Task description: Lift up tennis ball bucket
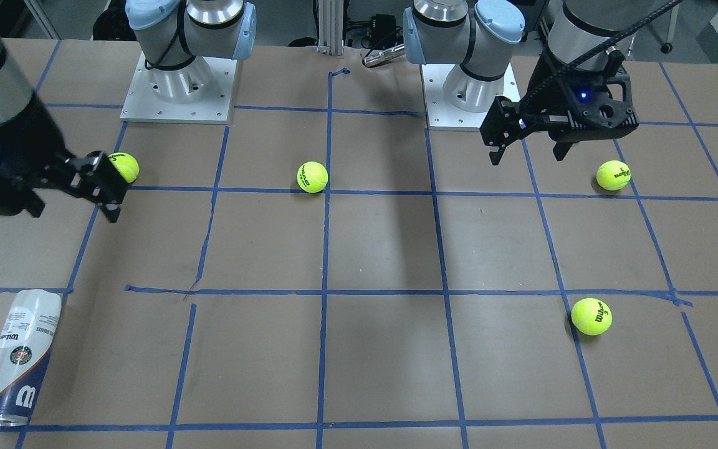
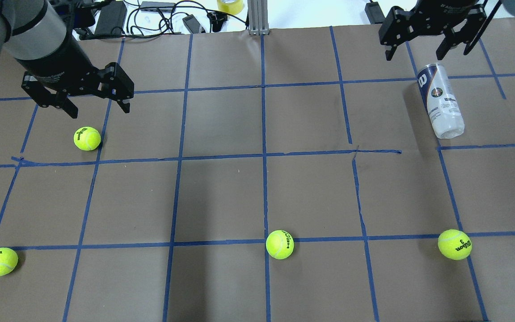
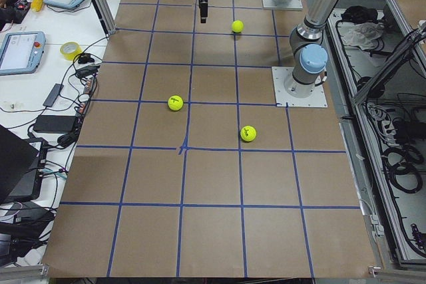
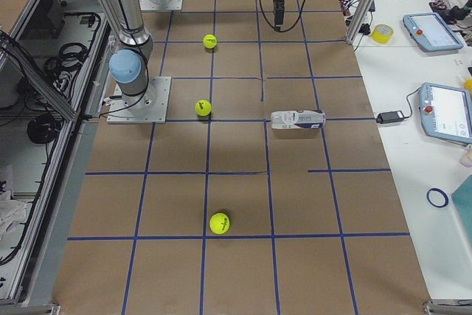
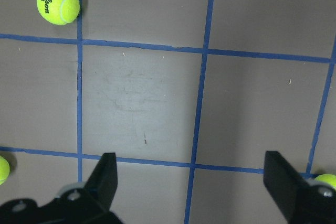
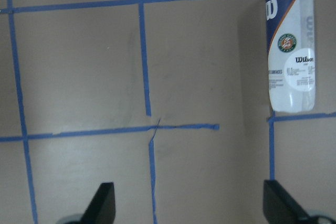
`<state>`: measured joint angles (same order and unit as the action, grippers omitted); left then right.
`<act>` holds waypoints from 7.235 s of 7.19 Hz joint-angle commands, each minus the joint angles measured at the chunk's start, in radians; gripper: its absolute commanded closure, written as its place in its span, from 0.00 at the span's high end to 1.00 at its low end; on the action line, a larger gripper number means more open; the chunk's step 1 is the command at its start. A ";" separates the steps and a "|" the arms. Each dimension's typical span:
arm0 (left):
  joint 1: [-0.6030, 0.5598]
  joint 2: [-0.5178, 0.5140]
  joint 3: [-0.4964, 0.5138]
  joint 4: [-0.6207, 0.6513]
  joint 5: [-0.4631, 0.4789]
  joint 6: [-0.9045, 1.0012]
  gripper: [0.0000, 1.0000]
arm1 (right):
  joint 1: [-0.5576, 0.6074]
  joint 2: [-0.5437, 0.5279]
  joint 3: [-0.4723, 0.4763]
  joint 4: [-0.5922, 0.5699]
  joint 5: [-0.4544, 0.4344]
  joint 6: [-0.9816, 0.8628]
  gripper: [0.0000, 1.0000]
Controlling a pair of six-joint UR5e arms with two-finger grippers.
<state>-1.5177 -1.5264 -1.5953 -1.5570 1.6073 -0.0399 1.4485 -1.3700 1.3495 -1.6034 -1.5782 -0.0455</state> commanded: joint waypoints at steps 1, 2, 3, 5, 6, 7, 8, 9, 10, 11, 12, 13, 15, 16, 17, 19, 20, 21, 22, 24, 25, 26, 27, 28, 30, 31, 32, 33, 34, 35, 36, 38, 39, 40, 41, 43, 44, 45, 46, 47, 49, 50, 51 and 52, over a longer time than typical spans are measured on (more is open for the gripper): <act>0.001 0.000 0.002 0.000 0.000 0.000 1.00 | -0.123 0.256 -0.169 -0.085 -0.003 -0.084 1.00; 0.001 0.002 0.002 0.000 0.005 0.000 1.00 | -0.157 0.366 -0.234 -0.145 -0.005 -0.144 1.00; 0.001 0.000 0.002 0.000 0.003 0.000 1.00 | -0.164 0.431 -0.240 -0.256 -0.017 -0.236 1.00; 0.001 0.002 0.002 0.000 0.002 0.000 1.00 | -0.203 0.521 -0.239 -0.325 -0.040 -0.269 1.00; 0.001 0.000 0.000 0.000 0.000 0.000 1.00 | -0.217 0.537 -0.237 -0.323 -0.036 -0.281 1.00; 0.001 0.002 0.002 0.000 0.002 0.000 1.00 | -0.218 0.549 -0.236 -0.323 -0.034 -0.293 1.00; 0.001 0.002 0.000 0.000 0.003 0.002 1.00 | -0.217 0.568 -0.236 -0.319 -0.031 -0.292 1.00; 0.001 0.002 0.000 0.000 0.002 0.000 1.00 | -0.215 0.577 -0.236 -0.319 -0.002 -0.294 1.00; 0.001 0.002 0.002 0.000 0.005 0.000 1.00 | -0.215 0.589 -0.228 -0.320 0.001 -0.300 1.00; 0.001 0.000 0.000 0.000 0.002 0.002 1.00 | -0.217 0.598 -0.208 -0.329 0.001 -0.339 1.00; 0.001 0.000 0.000 0.000 0.003 0.000 1.00 | -0.217 0.603 -0.190 -0.407 0.001 -0.338 1.00; 0.001 0.002 0.000 -0.002 0.011 0.002 1.00 | -0.217 0.605 -0.170 -0.418 0.001 -0.343 1.00; 0.001 0.002 0.000 0.000 0.008 0.002 1.00 | -0.215 0.612 -0.165 -0.475 0.001 -0.341 1.00; 0.001 0.002 0.000 0.000 0.005 0.002 1.00 | -0.217 0.617 -0.165 -0.483 0.004 -0.343 1.00; 0.002 0.002 0.002 0.000 0.003 0.002 1.00 | -0.217 0.618 -0.165 -0.483 0.006 -0.343 1.00; 0.001 0.002 0.000 0.000 0.003 0.002 1.00 | -0.217 0.617 -0.162 -0.478 0.010 -0.337 1.00; 0.001 0.002 0.000 0.000 0.005 0.002 1.00 | -0.217 0.615 -0.162 -0.474 0.010 -0.335 0.88; 0.001 0.002 0.000 0.000 0.003 0.002 1.00 | -0.217 0.615 -0.161 -0.471 0.010 -0.340 0.78; 0.001 0.002 0.002 0.000 0.003 0.002 1.00 | -0.212 0.606 -0.161 -0.464 0.017 -0.338 0.69; 0.001 0.002 0.002 0.000 0.003 0.002 1.00 | -0.173 0.518 -0.161 -0.437 0.047 -0.338 0.64; 0.002 0.002 0.002 0.000 0.003 0.000 1.00 | -0.110 0.466 -0.161 -0.378 0.041 -0.341 0.61; 0.001 0.000 0.000 0.000 0.002 0.000 1.00 | -0.023 0.439 -0.159 -0.353 0.035 -0.350 0.56; 0.002 0.002 0.002 0.000 0.002 0.000 1.00 | 0.083 0.407 -0.155 -0.345 0.033 -0.384 0.46; 0.002 0.002 0.000 0.000 0.003 0.002 1.00 | 0.196 0.390 -0.120 -0.357 0.020 -0.395 0.44; 0.005 0.002 0.000 0.000 0.005 0.002 1.00 | 0.382 0.382 -0.037 -0.528 0.017 -0.620 0.44; 0.005 0.000 0.000 0.000 0.003 0.002 1.00 | 0.448 0.379 0.008 -0.558 0.018 -0.681 0.43; 0.008 0.002 0.002 0.002 0.005 0.002 1.00 | 0.511 0.381 0.041 -0.654 0.020 -0.748 0.42; 0.011 0.002 0.003 0.002 0.006 0.002 1.00 | 0.547 0.384 0.072 -0.717 0.023 -0.866 0.43; 0.016 0.002 0.011 0.003 0.008 0.003 1.00 | 0.590 0.384 0.085 -0.722 0.032 -0.961 0.42; 0.022 0.002 0.012 0.002 0.005 0.008 1.00 | 0.624 0.399 0.085 -0.727 0.032 -1.098 0.42; 0.027 0.002 0.015 0.002 0.000 0.008 1.00 | 0.631 0.407 0.100 -0.728 0.035 -1.170 0.41; 0.027 0.002 0.017 0.002 -0.001 0.008 1.00 | 0.656 0.431 0.192 -0.916 0.097 -1.162 0.41; 0.027 0.002 0.017 0.002 -0.003 0.008 1.00 | 0.659 0.428 0.201 -0.921 0.099 -1.157 0.42; 0.027 0.002 0.015 0.003 0.000 0.008 1.00 | 0.659 0.427 0.201 -0.912 0.098 -1.151 0.43; 0.025 0.002 0.008 0.003 0.002 0.008 1.00 | 0.661 0.428 0.206 -0.909 0.096 -1.113 0.56; 0.027 0.002 0.011 0.002 -0.001 0.008 1.00 | 0.661 0.425 0.201 -0.908 0.092 -1.085 1.00; 0.027 0.003 0.018 0.002 0.009 0.008 1.00 | 0.642 0.413 0.183 -0.903 0.061 -1.093 1.00; 0.027 0.003 0.020 0.000 0.014 0.008 1.00 | 0.610 0.366 0.154 -0.765 0.069 -1.091 1.00; 0.028 0.003 0.020 -0.024 0.011 0.008 1.00 | 0.537 0.317 0.125 -0.648 0.072 -1.090 1.00; 0.028 0.003 0.020 -0.023 0.016 0.008 1.00 | 0.470 0.251 0.125 -0.579 0.123 -1.090 1.00; 0.030 -0.032 -0.004 0.048 -0.010 0.005 1.00 | 0.353 0.143 0.137 -0.458 0.171 -1.065 1.00; 0.030 -0.070 -0.024 0.131 -0.130 0.005 1.00 | 0.327 0.079 0.140 -0.360 0.170 -1.012 1.00; 0.031 -0.115 -0.063 0.190 -0.218 0.000 1.00 | 0.297 0.015 0.140 -0.330 0.159 -0.993 1.00; 0.030 -0.179 -0.131 0.345 -0.292 -0.006 1.00 | 0.259 -0.045 0.140 -0.257 0.171 -0.926 1.00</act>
<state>-1.4873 -1.6381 -1.6607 -1.3564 1.4111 -0.0399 1.7520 -1.3376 1.4888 -1.9405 -1.4139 -1.0360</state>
